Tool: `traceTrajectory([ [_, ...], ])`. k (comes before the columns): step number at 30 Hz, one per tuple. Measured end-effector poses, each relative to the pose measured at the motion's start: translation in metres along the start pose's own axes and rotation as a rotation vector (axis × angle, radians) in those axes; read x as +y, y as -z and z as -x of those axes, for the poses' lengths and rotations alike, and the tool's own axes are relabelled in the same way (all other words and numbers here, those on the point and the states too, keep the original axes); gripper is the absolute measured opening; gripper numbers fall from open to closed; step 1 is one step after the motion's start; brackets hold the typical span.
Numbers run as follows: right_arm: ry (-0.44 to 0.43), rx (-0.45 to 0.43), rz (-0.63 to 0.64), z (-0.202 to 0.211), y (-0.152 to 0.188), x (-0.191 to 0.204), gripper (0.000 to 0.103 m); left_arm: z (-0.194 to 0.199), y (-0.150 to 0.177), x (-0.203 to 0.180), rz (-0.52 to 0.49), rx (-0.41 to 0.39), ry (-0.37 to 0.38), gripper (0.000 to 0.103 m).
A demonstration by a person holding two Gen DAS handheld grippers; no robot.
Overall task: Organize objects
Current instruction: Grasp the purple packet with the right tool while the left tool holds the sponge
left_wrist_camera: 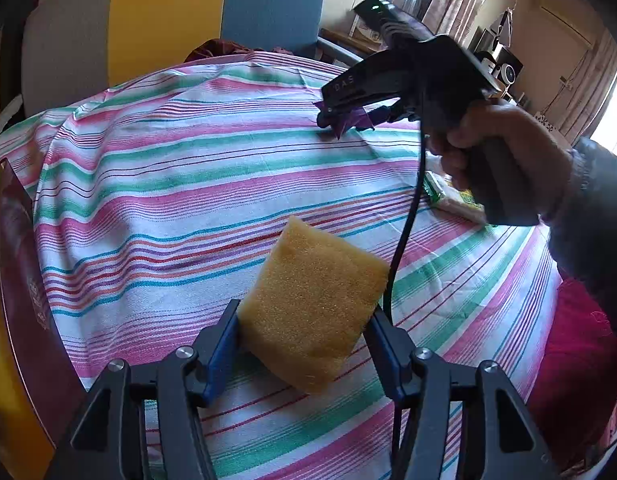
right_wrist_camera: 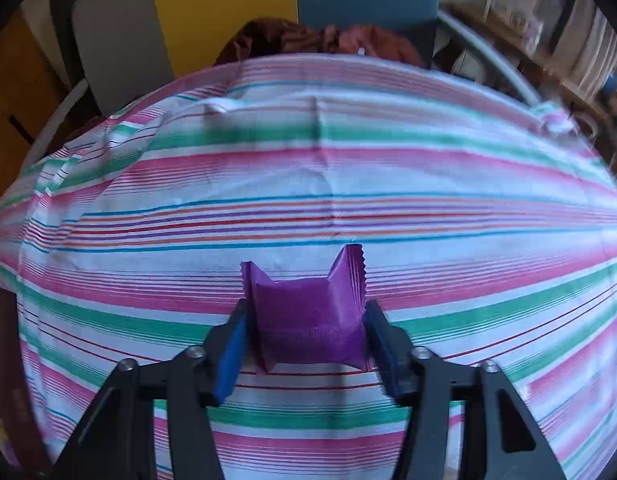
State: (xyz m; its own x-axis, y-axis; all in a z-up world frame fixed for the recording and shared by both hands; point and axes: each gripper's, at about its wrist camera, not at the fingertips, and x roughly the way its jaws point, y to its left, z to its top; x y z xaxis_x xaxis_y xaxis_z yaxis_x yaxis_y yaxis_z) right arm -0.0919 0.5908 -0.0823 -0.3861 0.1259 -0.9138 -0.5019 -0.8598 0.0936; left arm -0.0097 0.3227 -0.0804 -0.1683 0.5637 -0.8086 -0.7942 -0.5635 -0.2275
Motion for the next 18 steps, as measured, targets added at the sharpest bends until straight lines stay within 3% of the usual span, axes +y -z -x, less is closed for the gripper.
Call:
traceTrajectory([
  [5, -0.051, -0.001, 0.007, 0.026, 0.037, 0.000, 0.047, 0.002, 0.002, 0.000, 0.006, -0.013, -0.004, 0.060],
  [9, -0.067, 0.050, 0.030, 0.036, 0.081, 0.004, 0.047, 0.012, 0.002, -0.003, 0.015, -0.015, -0.031, 0.059],
  [12, -0.021, 0.053, 0.084, 0.043, 0.114, 0.013, 0.047, 0.025, 0.004, -0.004, 0.011, -0.035, -0.046, 0.059],
  [18, -0.020, 0.038, 0.098, 0.045, 0.130, 0.017, 0.048, 0.066, 0.008, -0.006, 0.022, -0.101, -0.097, 0.059],
])
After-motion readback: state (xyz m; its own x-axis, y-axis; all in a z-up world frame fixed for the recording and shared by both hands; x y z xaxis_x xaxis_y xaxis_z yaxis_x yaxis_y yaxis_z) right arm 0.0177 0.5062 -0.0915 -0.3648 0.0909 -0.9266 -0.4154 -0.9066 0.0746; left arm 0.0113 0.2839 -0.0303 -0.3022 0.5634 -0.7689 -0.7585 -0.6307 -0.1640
